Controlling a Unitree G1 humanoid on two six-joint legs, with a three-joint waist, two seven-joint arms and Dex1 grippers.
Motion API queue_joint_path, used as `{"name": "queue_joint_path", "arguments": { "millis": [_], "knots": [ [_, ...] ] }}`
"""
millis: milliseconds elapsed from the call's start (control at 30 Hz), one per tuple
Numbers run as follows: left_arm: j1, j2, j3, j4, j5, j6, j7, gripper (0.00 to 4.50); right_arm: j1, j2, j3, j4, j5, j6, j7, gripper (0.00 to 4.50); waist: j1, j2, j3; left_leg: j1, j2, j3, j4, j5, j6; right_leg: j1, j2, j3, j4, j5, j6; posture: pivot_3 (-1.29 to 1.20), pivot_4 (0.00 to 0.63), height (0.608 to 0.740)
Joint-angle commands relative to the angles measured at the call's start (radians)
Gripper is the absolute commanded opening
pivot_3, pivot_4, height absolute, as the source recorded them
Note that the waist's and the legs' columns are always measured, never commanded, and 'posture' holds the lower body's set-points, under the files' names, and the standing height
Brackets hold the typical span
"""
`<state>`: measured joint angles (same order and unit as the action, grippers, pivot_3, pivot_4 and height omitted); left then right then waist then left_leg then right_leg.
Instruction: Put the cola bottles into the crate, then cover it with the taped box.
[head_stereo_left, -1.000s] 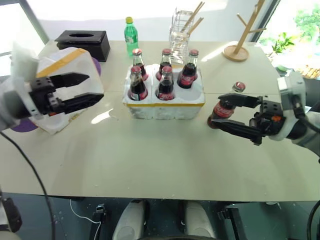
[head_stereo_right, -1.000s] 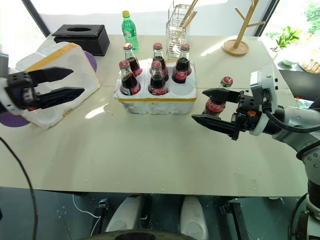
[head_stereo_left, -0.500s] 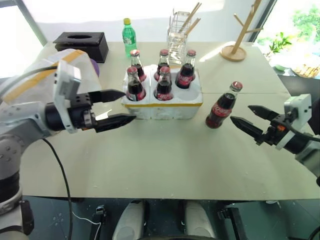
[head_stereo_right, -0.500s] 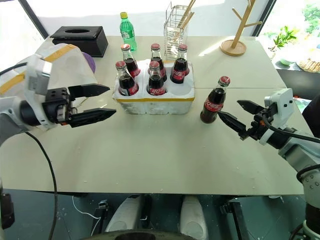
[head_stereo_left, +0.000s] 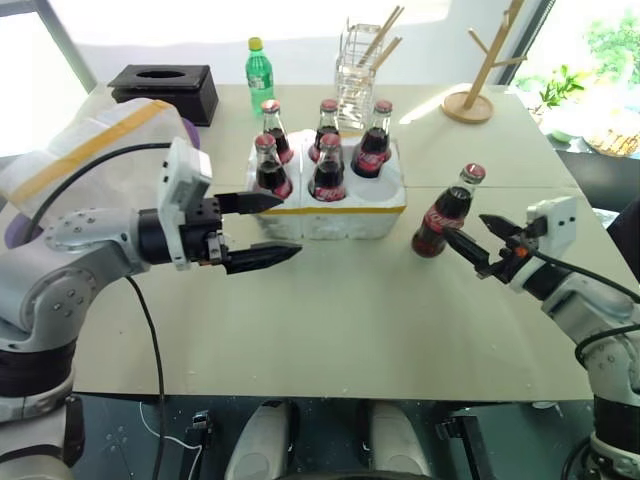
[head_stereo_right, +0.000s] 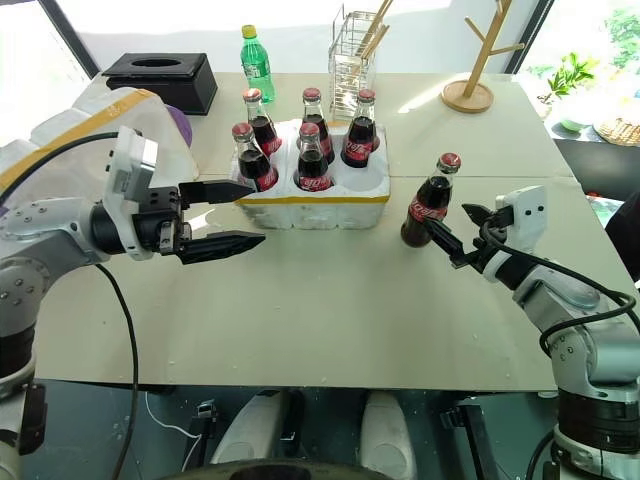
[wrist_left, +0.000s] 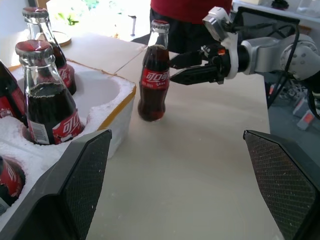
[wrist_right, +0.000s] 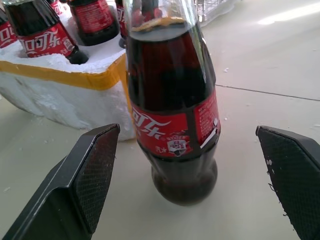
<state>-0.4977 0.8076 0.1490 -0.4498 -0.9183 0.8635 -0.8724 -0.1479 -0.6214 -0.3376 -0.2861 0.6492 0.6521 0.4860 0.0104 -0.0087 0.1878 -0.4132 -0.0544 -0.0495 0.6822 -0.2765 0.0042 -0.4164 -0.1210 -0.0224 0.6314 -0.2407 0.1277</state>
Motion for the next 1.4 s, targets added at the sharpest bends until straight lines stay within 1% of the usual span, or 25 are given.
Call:
{"name": "queue_joint_path", "arguments": {
  "millis": [33,133,267,367,467,500,533,633,767,900,1000,1167,1300,1400],
  "knots": [
    [-0.016,0.003,0.007,-0.005,0.005,-0.022,-0.009,4.41,-0.033,0.012,0.020,0.045,-0.027,-0.060,0.039,4.50,0.000,0.000,0.000,0.000,0.000,0.000,0.000,0.000,0.000,0.000,0.000,0.000,0.000,0.000,0.000,0.00,0.150,0.740],
    [-0.017,0.004,0.000,-0.004,0.002,-0.020,-0.023,4.41,-0.067,0.031,0.060,0.118,-0.066,-0.106,0.067,4.50,-0.002,0.000,0.000,0.003,0.000,0.000,0.000,0.000,0.000,0.003,0.000,0.000,0.000,0.000,0.000,0.00,0.150,0.740],
    [-0.036,-0.002,-0.018,0.001,-0.012,-0.009,-0.047,4.41,-0.172,0.069,0.108,0.257,-0.129,-0.177,0.078,4.50,-0.005,0.000,0.000,0.004,0.000,0.000,0.000,0.000,0.001,0.004,0.001,0.000,-0.001,0.000,0.000,0.00,0.150,0.740],
    [-0.042,-0.005,-0.039,0.002,0.007,-0.016,-0.058,4.41,-0.232,0.085,0.128,0.341,-0.164,-0.221,0.091,4.50,-0.005,0.000,0.000,0.004,0.000,0.000,0.000,0.000,0.000,0.004,0.001,0.000,-0.001,0.000,0.000,0.00,0.150,0.740],
    [-0.044,-0.009,-0.049,0.005,0.018,-0.022,-0.061,4.50,-0.261,0.083,0.127,0.356,-0.160,-0.240,0.128,3.64,-0.003,0.000,0.000,0.004,0.000,0.000,0.000,0.001,-0.001,0.004,0.001,0.000,-0.001,0.000,0.000,0.00,0.150,0.740],
    [-0.045,-0.010,-0.049,0.006,0.018,-0.023,-0.059,4.50,-0.263,0.077,0.125,0.342,-0.151,-0.235,0.141,3.13,-0.002,0.000,0.000,0.004,0.000,0.000,0.000,0.001,-0.001,0.004,0.001,0.000,-0.001,0.000,0.000,0.00,0.150,0.740],
    [-0.045,-0.011,-0.046,0.007,0.017,-0.023,-0.056,4.50,-0.263,0.067,0.120,0.316,-0.139,-0.223,0.152,2.81,-0.001,0.000,0.000,0.004,0.000,0.000,0.000,0.000,-0.001,0.004,0.001,0.000,-0.001,0.000,0.000,0.00,0.150,0.740],
    [-0.039,-0.008,-0.026,0.005,0.003,-0.016,-0.047,4.50,-0.280,0.037,0.085,0.239,-0.091,-0.186,0.174,2.86,-0.002,0.002,0.001,0.004,0.000,0.000,-0.001,0.000,0.000,0.004,0.001,0.000,-0.001,0.000,0.000,0.00,0.150,0.740],
    [-0.031,-0.003,0.008,0.013,-0.013,-0.010,-0.034,4.50,-0.400,0.000,0.052,0.165,0.003,-0.110,0.192,2.86,-0.008,0.003,0.002,0.004,0.000,0.000,-0.001,0.000,0.000,0.003,0.001,0.001,-0.001,0.000,0.000,0.00,0.150,0.740],
    [-0.039,-0.018,0.000,0.025,0.011,-0.028,-0.022,4.50,-0.527,0.016,0.130,0.186,-0.011,-0.088,0.220,2.86,-0.024,0.003,0.002,0.004,0.001,0.001,-0.002,0.000,0.000,0.002,0.002,0.002,-0.001,0.000,0.000,0.00,0.150,0.740],
    [-0.044,-0.029,-0.010,0.026,0.024,-0.037,-0.019,4.50,-0.596,0.060,0.189,0.249,-0.061,-0.115,0.219,2.86,-0.025,0.002,0.002,0.004,0.001,0.001,-0.002,0.000,0.000,0.001,0.002,0.002,0.000,0.000,-0.001,0.00,0.150,0.740],
    [-0.044,-0.037,-0.007,0.024,0.029,-0.045,-0.009,4.50,-0.674,0.150,0.276,0.423,-0.160,-0.196,0.232,2.86,-0.021,0.003,0.002,0.004,0.000,0.001,-0.002,0.001,-0.001,0.001,0.002,0.004,0.000,0.000,-0.001,0.00,0.150,0.740],
    [-0.032,-0.035,0.015,0.015,0.013,-0.038,0.004,4.50,-0.729,0.213,0.286,0.587,-0.221,-0.288,0.213,2.86,-0.024,0.002,0.002,0.003,0.000,0.001,-0.002,0.002,-0.003,0.001,0.002,0.006,0.000,0.000,-0.001,0.00,0.150,0.740],
    [-0.023,-0.033,0.019,0.009,0.014,-0.041,0.014,4.50,-0.749,0.230,0.305,0.657,-0.250,-0.308,0.246,2.86,-0.023,0.002,0.002,0.003,0.000,0.001,-0.003,0.002,-0.004,0.000,0.002,0.007,0.000,0.000,-0.001,0.00,0.150,0.740]
  ]
}}
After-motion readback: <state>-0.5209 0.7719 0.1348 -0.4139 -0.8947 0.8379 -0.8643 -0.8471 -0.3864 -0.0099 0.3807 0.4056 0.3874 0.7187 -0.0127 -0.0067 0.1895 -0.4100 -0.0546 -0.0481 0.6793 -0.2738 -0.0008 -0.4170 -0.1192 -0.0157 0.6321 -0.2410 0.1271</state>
